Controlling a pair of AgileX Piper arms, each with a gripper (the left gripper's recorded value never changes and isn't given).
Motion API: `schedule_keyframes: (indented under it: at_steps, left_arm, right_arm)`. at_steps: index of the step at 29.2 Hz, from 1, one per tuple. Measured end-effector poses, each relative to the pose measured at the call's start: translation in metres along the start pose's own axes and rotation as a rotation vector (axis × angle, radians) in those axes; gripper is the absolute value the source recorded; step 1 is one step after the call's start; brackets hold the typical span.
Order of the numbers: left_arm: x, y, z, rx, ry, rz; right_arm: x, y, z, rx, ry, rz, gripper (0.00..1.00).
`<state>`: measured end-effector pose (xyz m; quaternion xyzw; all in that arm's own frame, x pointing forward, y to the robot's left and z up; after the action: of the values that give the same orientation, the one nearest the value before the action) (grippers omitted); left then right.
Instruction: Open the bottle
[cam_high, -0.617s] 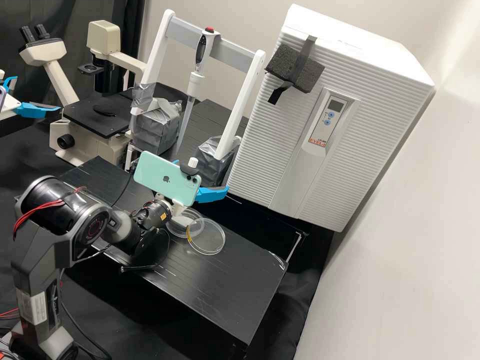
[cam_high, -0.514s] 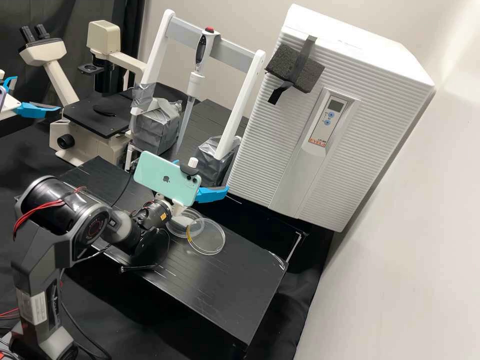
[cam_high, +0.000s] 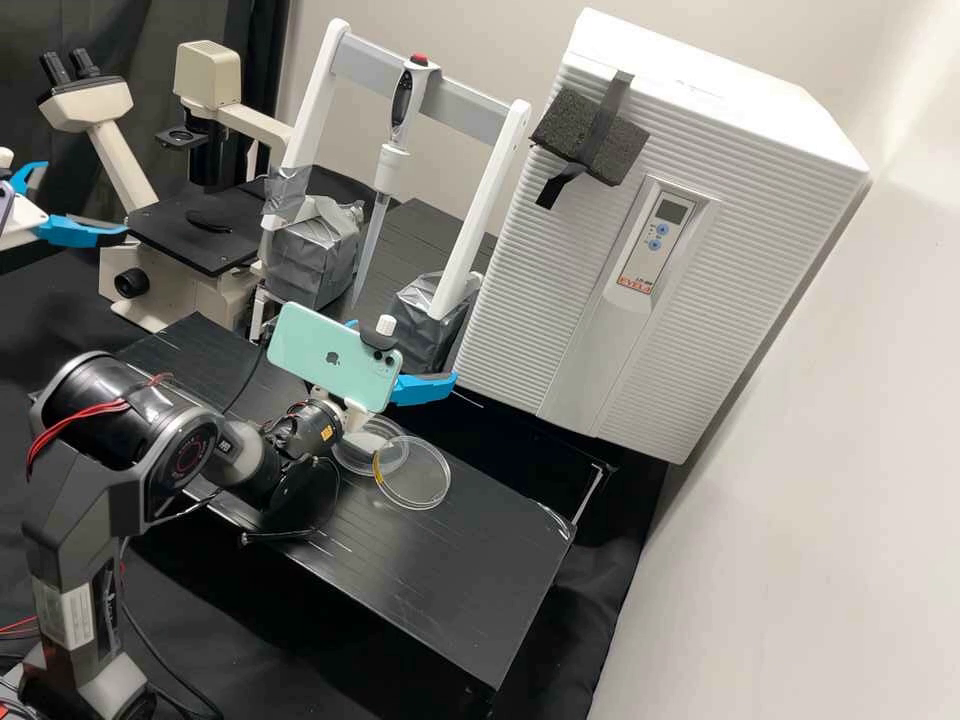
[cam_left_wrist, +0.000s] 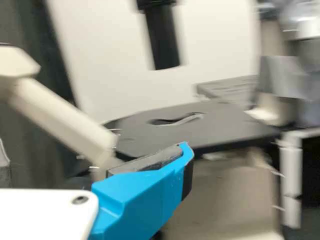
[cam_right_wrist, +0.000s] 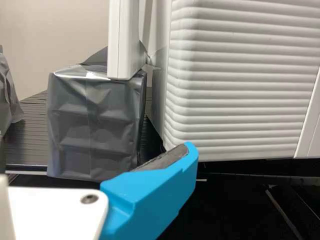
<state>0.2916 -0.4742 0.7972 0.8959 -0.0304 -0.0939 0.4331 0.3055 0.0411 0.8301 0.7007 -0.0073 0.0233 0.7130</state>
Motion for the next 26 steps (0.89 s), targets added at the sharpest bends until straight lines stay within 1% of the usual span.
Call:
schedule_keyframes:
  at_steps: [1,2,3,4,6,7,8,10,12,13,15,17,19,26]
  left_arm:
    - [-0.0023,-0.001,0.005,0.001,-0.034,0.0]
    - [-0.0053,-0.003,0.014,0.005,-0.082,-0.006]
    - [-0.0065,-0.005,0.017,0.004,-0.104,-0.01]
    - [-0.0093,-0.007,0.024,0.001,-0.152,-0.014]
    - [-0.0141,-0.011,0.033,-0.026,-0.215,-0.022]
    - [-0.0161,-0.012,0.038,-0.042,-0.244,-0.017]
    - [-0.0182,-0.014,0.043,-0.064,-0.274,-0.015]
    - [-0.0207,-0.018,0.051,-0.099,-0.324,-0.008]
    - [-0.0214,-0.024,0.057,-0.131,-0.352,-0.017]
    - [-0.0209,-0.027,0.059,-0.138,-0.36,-0.029]
    - [-0.0214,-0.035,0.064,-0.142,-0.377,-0.063]
    - [-0.0216,-0.04,0.066,-0.142,-0.385,-0.083]
    - [-0.0216,-0.042,0.067,-0.139,-0.394,-0.089]
    - [-0.0214,-0.042,0.066,-0.141,-0.395,-0.085]
  right_arm:
    - [0.0,0.0,0.0,0.0,0.0,0.0,1.0]
    - [0.0,0.0,0.0,0.0,0.0,0.0,1.0]
    - [0.0,0.0,0.0,0.0,0.0,0.0,1.0]
    - [0.0,0.0,0.0,0.0,0.0,0.0,1.0]
    - [0.0,0.0,0.0,0.0,0.0,0.0,1.0]
    - [0.0,0.0,0.0,0.0,0.0,0.0,1.0]
    - [0.0,0.0,0.0,0.0,0.0,0.0,1.0]
    - [0.0,0.0,0.0,0.0,0.0,0.0,1.0]
    - [0.0,0.0,0.0,0.0,0.0,0.0,1.0]
    - [0.0,0.0,0.0,0.0,0.0,0.0,1.0]
    - [0.0,0.0,0.0,0.0,0.0,0.0,1.0]
    - [0.0,0.0,0.0,0.0,0.0,0.0,1.0]
    - [0.0,0.0,0.0,0.0,0.0,0.0,1.0]
    - [0.0,0.0,0.0,0.0,0.0,0.0,1.0]
